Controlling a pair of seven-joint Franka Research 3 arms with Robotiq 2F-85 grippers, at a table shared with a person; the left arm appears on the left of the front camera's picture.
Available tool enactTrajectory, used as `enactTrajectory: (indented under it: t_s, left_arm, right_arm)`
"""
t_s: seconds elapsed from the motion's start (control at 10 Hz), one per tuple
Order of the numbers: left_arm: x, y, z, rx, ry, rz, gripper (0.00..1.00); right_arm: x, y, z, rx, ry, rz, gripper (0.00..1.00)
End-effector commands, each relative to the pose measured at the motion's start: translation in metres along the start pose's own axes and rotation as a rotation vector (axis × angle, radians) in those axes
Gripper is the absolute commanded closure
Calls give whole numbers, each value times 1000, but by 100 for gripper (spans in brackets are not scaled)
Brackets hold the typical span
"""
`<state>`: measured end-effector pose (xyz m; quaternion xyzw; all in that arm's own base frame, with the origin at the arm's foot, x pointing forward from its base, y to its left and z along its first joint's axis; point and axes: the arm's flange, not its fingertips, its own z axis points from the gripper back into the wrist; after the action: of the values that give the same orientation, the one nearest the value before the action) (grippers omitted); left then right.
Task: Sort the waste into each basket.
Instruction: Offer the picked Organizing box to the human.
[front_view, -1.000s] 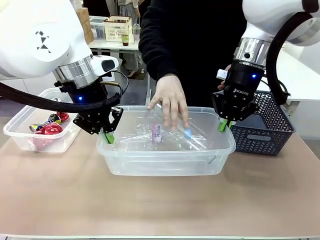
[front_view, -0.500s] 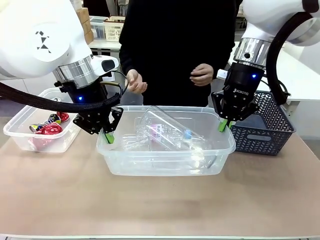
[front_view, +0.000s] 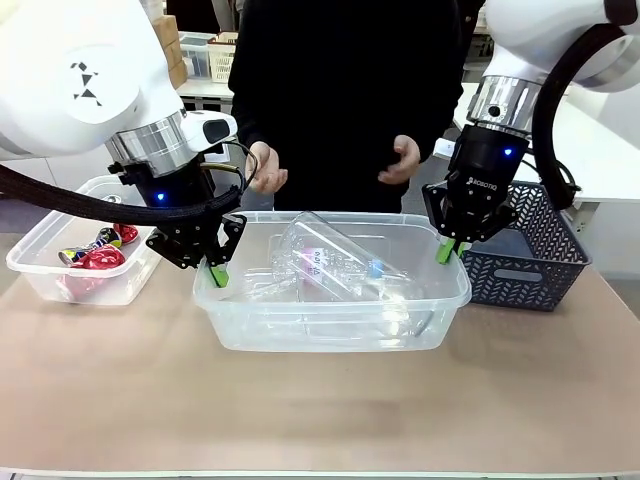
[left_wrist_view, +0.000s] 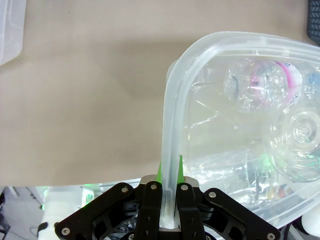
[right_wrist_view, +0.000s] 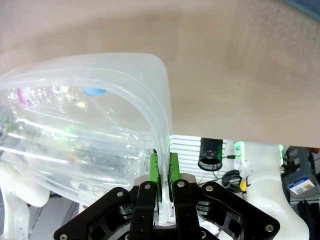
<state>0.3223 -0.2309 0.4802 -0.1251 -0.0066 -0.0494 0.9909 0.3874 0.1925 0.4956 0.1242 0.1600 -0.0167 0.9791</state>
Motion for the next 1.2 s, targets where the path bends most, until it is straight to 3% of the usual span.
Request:
enactTrajectory:
  t_s: [0.0, 0.3, 0.6, 0.8, 1.1]
  left_arm:
    - [-3, -1, 4, -3, -8, 3, 96]
    - [13, 0, 7, 2, 11, -37, 96]
    - [100, 9, 30, -91, 73, -141, 96]
    - [143, 15, 30, -65, 63, -73, 96]
    - [169, 18, 17, -20, 11, -38, 96]
  right_arm:
    - [-2, 1, 3, 4, -8, 2, 91]
    - [12, 8, 7, -12, -1, 15, 91]
    - [73, 31, 47, -44, -66, 49, 91]
    - [115, 38, 60, -54, -76, 17, 91]
    - [156, 36, 46, -22, -55, 10, 91]
